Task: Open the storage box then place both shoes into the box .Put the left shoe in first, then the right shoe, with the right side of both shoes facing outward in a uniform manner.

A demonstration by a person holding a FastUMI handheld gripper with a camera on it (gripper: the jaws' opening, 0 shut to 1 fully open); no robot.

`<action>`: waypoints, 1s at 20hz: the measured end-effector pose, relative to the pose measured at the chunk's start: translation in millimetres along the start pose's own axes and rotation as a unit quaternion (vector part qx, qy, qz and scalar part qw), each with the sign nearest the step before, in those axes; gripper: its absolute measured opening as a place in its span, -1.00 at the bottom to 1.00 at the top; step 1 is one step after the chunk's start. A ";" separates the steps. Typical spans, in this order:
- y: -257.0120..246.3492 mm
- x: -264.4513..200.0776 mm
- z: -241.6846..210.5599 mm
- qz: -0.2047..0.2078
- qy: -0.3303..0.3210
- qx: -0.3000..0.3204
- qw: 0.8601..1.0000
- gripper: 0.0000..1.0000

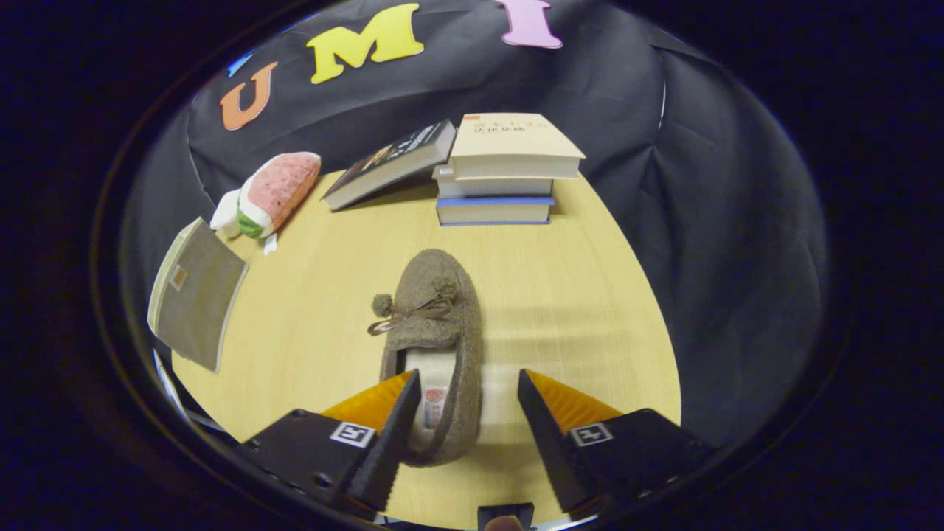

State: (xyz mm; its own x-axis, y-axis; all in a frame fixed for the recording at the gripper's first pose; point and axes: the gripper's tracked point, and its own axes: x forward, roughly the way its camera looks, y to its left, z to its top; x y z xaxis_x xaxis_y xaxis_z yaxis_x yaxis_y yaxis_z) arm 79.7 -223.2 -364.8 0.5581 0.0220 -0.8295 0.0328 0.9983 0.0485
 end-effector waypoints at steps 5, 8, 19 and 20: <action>2.2 30.6 -3.9 0.010 0.039 0.015 0.999 -0.12; 2.3 35.0 -2.9 0.000 0.042 0.029 0.999 -0.73; 40.6 -23.1 3.5 0.036 0.031 0.147 0.988 -0.99; 47.6 -32.1 7.8 0.035 0.025 0.149 0.988 -0.99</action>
State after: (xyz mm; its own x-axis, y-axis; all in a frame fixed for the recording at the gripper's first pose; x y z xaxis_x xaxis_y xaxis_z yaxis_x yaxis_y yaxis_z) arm 69.8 -176.8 -331.4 0.5261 0.1011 -0.8444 0.2418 0.9342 0.2624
